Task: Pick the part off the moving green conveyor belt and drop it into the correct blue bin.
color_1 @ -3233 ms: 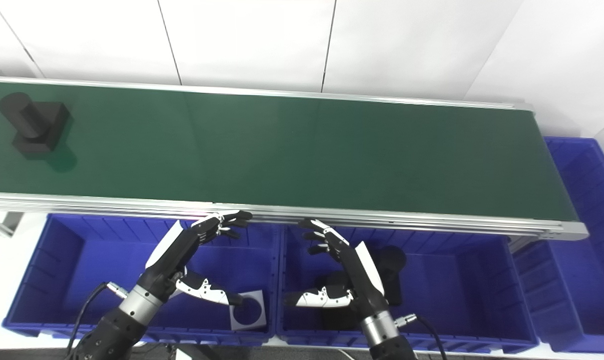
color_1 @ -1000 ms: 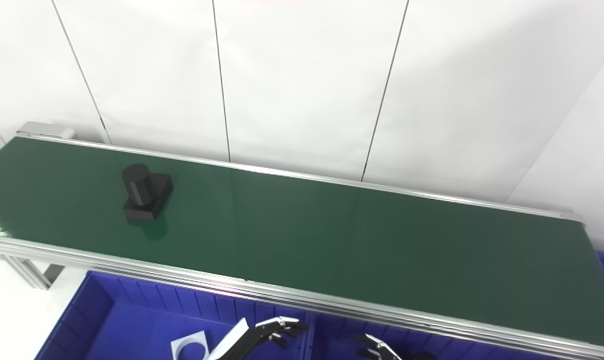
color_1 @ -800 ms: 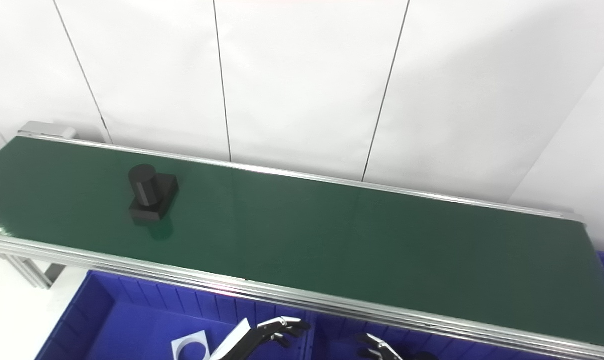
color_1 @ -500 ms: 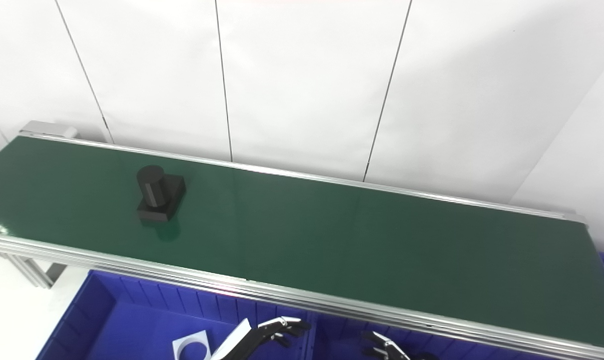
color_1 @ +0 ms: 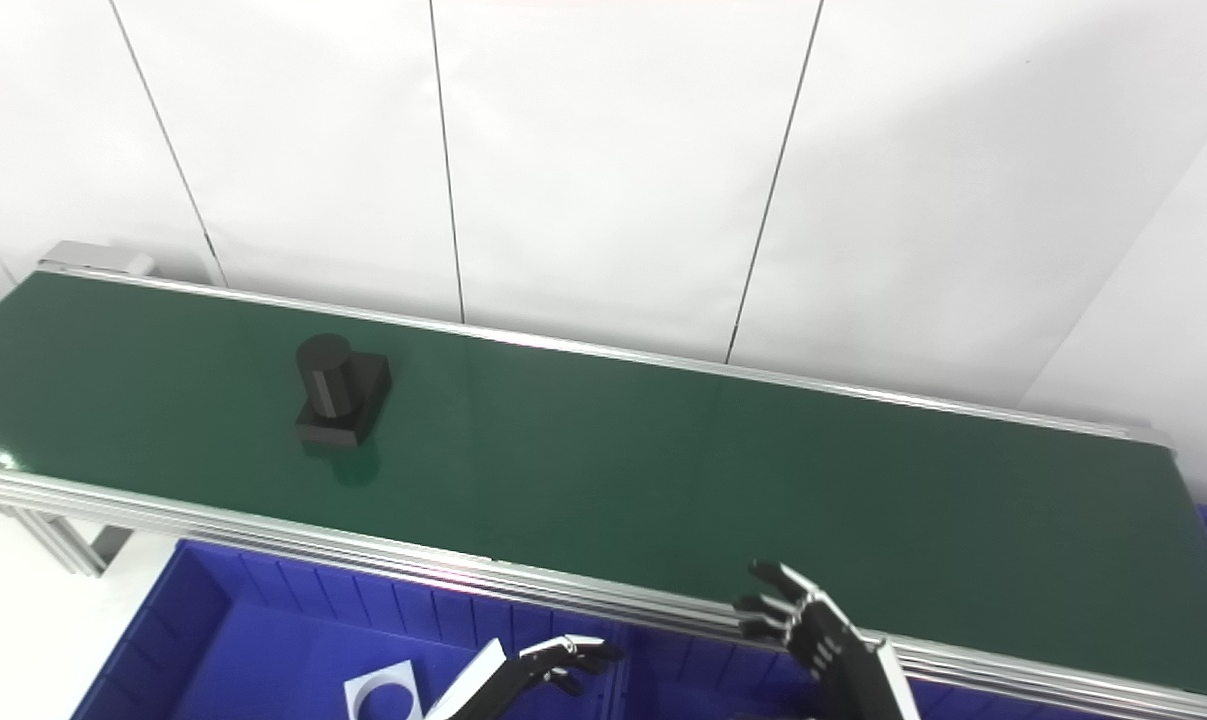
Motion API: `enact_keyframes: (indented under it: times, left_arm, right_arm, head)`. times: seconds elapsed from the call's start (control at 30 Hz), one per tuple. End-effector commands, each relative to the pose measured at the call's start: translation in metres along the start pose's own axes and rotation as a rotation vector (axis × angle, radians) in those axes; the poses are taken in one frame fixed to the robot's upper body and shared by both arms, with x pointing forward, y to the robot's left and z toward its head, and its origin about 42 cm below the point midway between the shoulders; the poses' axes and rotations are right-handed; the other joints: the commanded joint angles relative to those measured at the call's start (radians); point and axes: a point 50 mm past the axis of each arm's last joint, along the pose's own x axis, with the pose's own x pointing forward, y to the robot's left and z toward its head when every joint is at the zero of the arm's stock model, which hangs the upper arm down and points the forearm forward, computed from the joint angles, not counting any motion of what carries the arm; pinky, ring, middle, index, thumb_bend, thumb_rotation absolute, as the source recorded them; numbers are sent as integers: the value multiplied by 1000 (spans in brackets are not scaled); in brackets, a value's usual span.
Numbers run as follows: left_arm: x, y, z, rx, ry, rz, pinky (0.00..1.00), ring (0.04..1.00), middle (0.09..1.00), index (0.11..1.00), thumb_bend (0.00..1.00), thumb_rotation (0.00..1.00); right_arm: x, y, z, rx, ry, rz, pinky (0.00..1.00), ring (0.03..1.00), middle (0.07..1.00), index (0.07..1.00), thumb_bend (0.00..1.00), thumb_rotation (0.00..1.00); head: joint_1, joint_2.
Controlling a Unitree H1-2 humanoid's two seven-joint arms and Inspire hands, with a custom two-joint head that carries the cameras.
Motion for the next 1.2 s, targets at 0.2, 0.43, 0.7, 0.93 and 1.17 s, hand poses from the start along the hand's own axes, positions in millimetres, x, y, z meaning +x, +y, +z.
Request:
enact_keyframes:
  times: [0.2, 0.43, 0.7, 0.93, 1.17]
  left_arm:
    - [17, 5, 11, -4, -72, 32, 678, 780, 824, 786, 1000, 143]
    - [19, 5, 10, 4, -71, 37, 673, 779, 822, 785, 1000, 139]
    - [20, 5, 9, 5, -69, 37, 670, 776, 820, 781, 1000, 136]
    - [23, 4, 9, 9, -70, 36, 669, 775, 820, 780, 1000, 126]
    - [25, 3, 9, 5, -66, 32, 674, 778, 821, 780, 1000, 122]
  right_arm:
    - [40, -2, 32, 22, -204, 53, 681, 783, 864, 813, 1000, 299]
    - [77, -3, 31, -7, -223, 63, 678, 777, 858, 818, 1000, 304]
    - [117, 3, 28, -14, -232, 79, 669, 756, 840, 825, 1000, 255]
    - [156, 16, 27, -29, -228, 71, 648, 759, 844, 830, 1000, 231]
    - [180, 29, 26, -50, -211, 81, 638, 758, 845, 830, 1000, 239]
  head:
    - [0, -7]
    - [0, -15]
    - [0, -17]
    - [3, -17]
    - [6, -20]
